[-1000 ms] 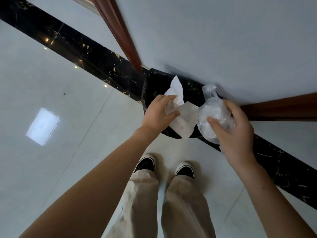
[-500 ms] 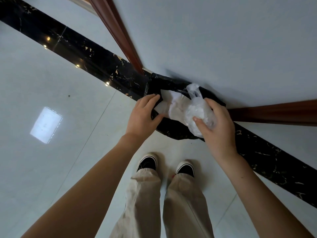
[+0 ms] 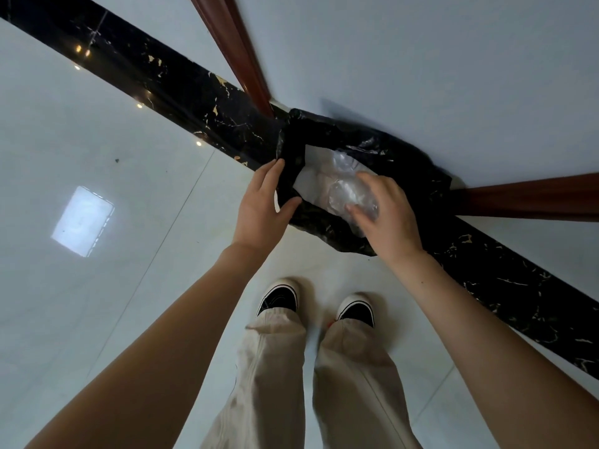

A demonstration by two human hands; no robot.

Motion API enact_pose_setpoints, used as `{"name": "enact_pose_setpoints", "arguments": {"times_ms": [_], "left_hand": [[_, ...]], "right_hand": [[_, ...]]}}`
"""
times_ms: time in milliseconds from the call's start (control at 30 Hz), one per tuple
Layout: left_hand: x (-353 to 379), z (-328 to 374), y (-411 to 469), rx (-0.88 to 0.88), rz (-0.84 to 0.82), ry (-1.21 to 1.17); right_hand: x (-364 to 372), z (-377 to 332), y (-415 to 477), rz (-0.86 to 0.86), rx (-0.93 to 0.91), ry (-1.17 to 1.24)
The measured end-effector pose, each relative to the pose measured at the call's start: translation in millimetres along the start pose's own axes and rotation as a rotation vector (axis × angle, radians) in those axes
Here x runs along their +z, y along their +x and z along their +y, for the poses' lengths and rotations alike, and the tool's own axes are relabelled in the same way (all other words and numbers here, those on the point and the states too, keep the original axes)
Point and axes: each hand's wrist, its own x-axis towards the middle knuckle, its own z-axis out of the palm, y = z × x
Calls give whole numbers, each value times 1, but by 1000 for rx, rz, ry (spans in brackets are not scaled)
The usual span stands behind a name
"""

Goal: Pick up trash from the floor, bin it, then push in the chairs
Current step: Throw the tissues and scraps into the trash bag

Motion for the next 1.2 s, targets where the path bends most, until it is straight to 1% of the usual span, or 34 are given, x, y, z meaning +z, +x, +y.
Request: {"name": "enact_pose_setpoints", "arguments": {"times_ms": [167, 233, 367, 433, 533, 700, 833, 1033, 1200], "left_hand": [[-4, 0, 18, 57, -22, -11], [-6, 1, 28, 83, -55, 14], [-8, 4, 36, 78, -118, 52], [-13, 8, 32, 92, -130, 82], [-37, 28, 21, 166, -127, 127], [-127, 100, 0, 343, -183, 192], [-228, 185, -26, 423, -192, 216], [-382, 320, -86, 593, -176, 209], [-463, 388, -138, 702, -150, 206]], "right_hand": [[4, 5, 7, 56, -16, -50], [6, 6, 9, 40, -5, -89], [5, 7, 11, -15, 81, -110], [-2, -1, 9, -6, 84, -109], [-26, -25, -4, 31, 47, -125], [-110, -100, -43, 147, 10, -136], [-206, -194, -91, 256, 9, -155], [-341, -331, -172, 348, 52, -233], [-406, -415, -242, 510, 100, -288]]}}
